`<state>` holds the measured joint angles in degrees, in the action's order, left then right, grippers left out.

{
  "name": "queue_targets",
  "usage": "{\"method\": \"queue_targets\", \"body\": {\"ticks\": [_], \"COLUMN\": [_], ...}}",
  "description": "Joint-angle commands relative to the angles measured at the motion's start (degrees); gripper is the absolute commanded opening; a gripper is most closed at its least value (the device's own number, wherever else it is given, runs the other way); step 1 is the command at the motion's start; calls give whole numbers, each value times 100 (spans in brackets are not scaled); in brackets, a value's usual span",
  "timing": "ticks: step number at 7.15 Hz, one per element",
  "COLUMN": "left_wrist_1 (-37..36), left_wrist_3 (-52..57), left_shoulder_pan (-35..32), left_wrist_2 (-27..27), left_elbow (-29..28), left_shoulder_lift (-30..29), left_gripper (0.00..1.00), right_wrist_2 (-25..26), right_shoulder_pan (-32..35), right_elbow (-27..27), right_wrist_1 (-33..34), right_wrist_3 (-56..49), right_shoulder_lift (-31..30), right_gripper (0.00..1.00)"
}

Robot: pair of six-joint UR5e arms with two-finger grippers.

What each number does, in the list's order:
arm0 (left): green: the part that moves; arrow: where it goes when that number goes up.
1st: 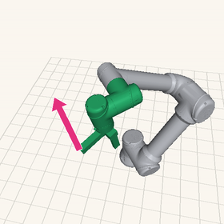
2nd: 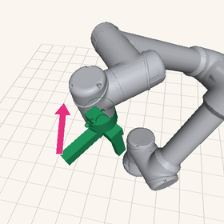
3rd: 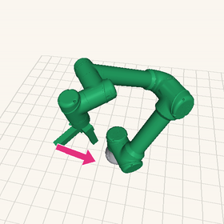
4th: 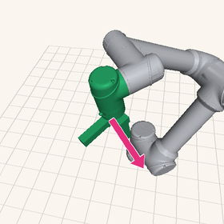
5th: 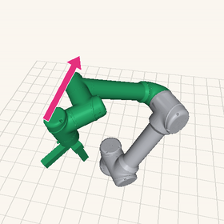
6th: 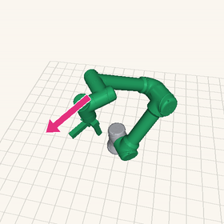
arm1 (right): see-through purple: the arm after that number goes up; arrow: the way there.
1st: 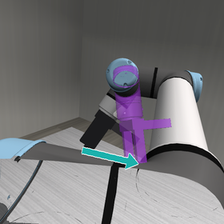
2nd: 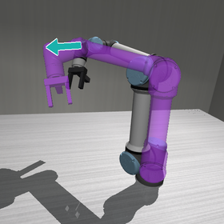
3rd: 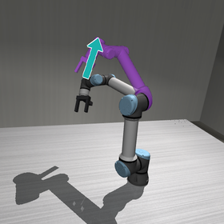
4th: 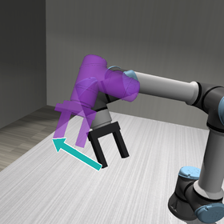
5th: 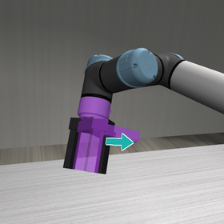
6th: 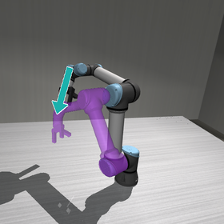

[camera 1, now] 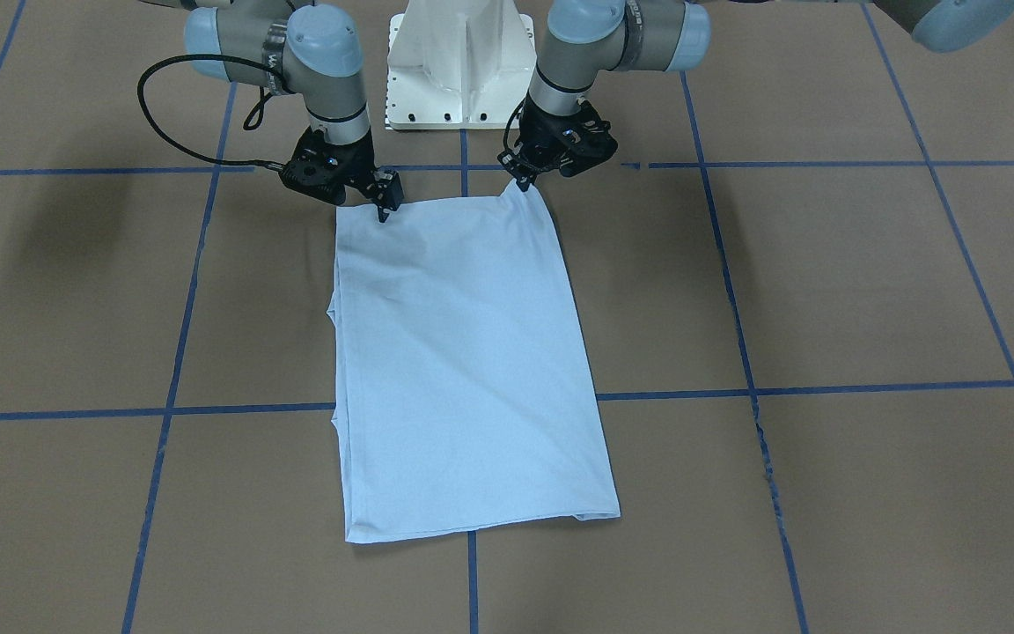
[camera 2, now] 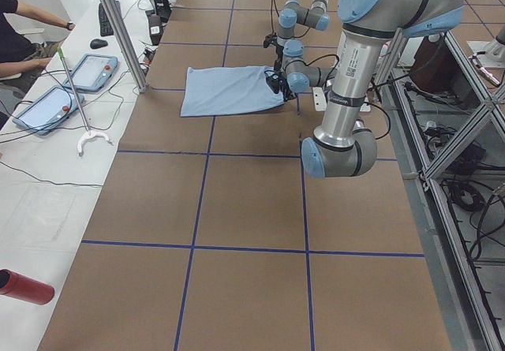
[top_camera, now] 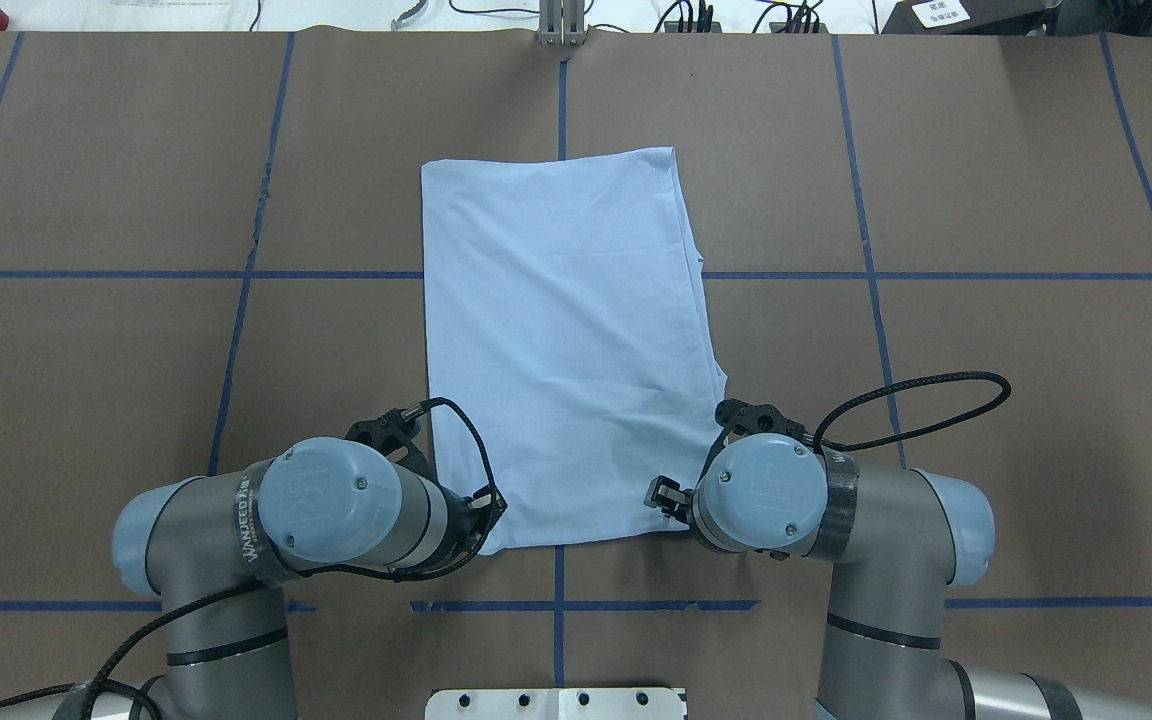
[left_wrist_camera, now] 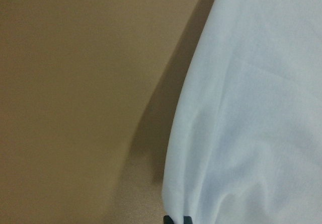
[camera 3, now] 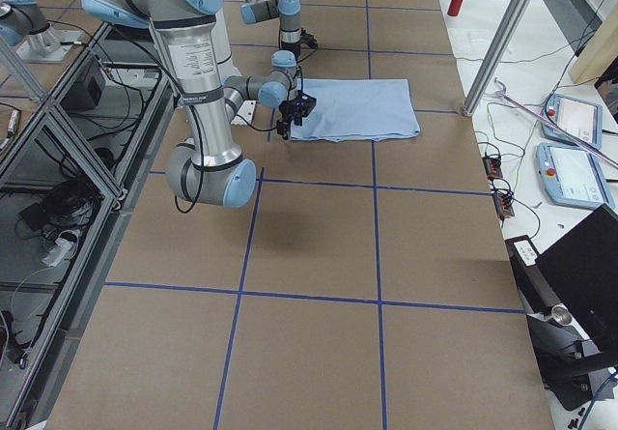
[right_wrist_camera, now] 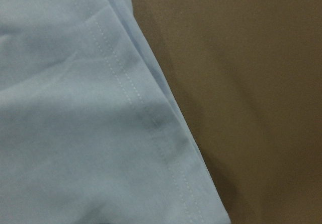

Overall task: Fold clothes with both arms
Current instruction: 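Grasp the near edge of the shirt with both grippers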

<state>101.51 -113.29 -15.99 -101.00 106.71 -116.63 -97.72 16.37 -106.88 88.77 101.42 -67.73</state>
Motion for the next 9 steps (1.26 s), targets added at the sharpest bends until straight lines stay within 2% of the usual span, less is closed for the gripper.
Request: {"method": "queue_targets", "body": {"ticks": [1, 2, 5, 6, 8, 9], "left_wrist_1": [0, -9, -9, -9, 0, 0], "left_wrist_3": [0, 0, 0, 0, 0, 0], "left_shoulder_pan": [8, -1, -1, -1, -1, -1], "left_wrist_2": [-8, 1, 1, 1, 10, 10], "left_elbow": [7, 16, 25, 25, 25, 25], "left_shoulder_lift": [0, 0, 0, 0, 0, 0], "left_gripper": [0, 0, 0, 0, 0, 0], "right_wrist_2": [7, 7, -2, -2, -2, -2], "right_shoulder_pan": [-11, -20, -20, -20, -12, -3], "right_elbow": [0, 0, 0, 0, -26, -26], "right_wrist_1": [0, 0, 0, 0, 0, 0], "right_wrist_3": [9, 35, 27, 26, 18, 18], "right_shoulder_lift": [-3, 14, 23, 32, 40, 58], "right_gripper": [98, 89, 41, 27, 14, 12]}}
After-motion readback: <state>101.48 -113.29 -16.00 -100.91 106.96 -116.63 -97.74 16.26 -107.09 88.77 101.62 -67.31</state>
